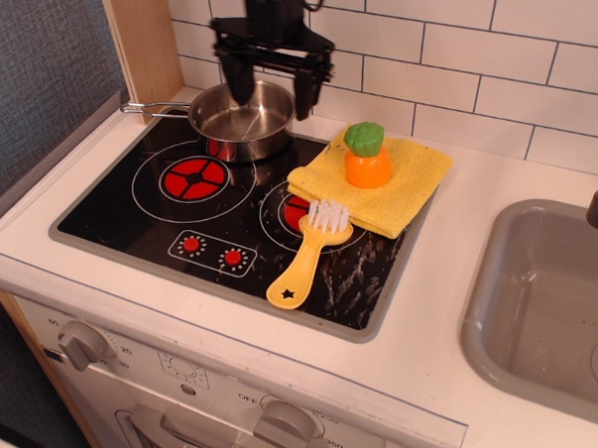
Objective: Move the pot to the left of the brush.
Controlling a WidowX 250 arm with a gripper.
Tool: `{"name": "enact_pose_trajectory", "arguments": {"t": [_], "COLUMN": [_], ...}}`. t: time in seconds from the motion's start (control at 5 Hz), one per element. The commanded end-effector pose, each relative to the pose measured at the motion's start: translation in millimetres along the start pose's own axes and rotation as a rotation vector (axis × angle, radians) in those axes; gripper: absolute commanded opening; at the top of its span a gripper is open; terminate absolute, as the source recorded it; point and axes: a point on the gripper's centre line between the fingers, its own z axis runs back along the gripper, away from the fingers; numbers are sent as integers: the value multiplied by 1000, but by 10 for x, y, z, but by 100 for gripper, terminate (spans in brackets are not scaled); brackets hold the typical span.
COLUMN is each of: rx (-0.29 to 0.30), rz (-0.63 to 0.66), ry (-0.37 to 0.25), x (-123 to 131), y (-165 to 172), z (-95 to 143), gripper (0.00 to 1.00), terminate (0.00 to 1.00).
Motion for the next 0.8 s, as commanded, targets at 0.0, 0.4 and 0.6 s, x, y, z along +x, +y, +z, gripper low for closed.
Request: {"name": "enact_pose_trajectory", "arguments": {"t": [0.0,0.4,0.6], "rx": [-1,0,-2], "rz": [15,23,22], "ry": [27,52,46], "x": [224,192,184], "y": [58,25,21], "z": [-233,-314,-296], "gripper": [100,0,0], "terminate": [0,0,0]}}
